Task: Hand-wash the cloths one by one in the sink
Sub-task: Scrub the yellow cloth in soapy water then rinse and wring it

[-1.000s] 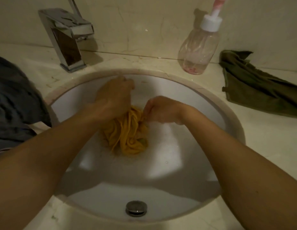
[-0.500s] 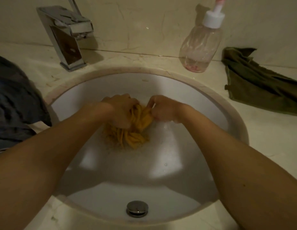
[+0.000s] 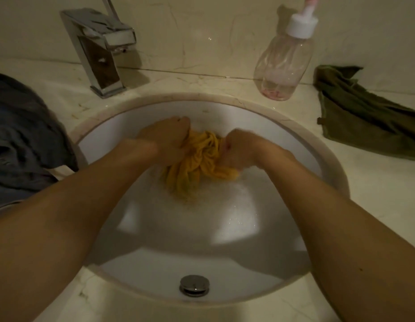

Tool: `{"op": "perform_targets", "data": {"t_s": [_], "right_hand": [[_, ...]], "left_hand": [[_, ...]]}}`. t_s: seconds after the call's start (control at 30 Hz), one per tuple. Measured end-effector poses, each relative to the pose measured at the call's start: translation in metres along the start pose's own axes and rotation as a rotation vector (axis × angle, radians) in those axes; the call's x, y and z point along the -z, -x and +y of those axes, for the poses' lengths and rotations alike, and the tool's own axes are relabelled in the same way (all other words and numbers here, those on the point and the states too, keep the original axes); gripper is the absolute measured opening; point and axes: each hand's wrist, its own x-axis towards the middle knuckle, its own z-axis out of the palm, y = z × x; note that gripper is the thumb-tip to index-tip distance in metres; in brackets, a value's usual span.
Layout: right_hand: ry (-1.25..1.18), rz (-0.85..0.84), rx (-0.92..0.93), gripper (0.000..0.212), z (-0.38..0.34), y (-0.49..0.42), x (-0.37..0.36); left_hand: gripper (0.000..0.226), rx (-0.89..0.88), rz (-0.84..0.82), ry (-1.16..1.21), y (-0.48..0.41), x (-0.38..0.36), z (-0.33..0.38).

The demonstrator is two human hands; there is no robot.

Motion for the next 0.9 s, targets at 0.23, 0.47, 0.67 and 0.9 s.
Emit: {"op": "perform_targets", "data": {"t_s": [0.23,0.47,0.67,0.9], "right_hand": [[0.108,-0.219,0.289,0.049,-0.031,-0.002,-0.041],[0.264,-0.169,0.281,0.052,-0.035,-0.006,-0.057],[0.319,-0.123,0.242,0.029,-0.031,0.004,-0.045],[-0.646,0.36,0.171,0.035,-0.025,0.008,-0.002]], "left_hand": [[0.036,-0.036,-0.055,0.097,-0.004,-0.008,0.002],[0.069,-0.105,-0.13,0.2,-0.007,-0.017,-0.001],[0.133,-0.098,-0.359,0.154,-0.004,-0.019,-0.003],[0.067,-0.202,-0.238,0.019,0.005,-0.011,0.016]]}}
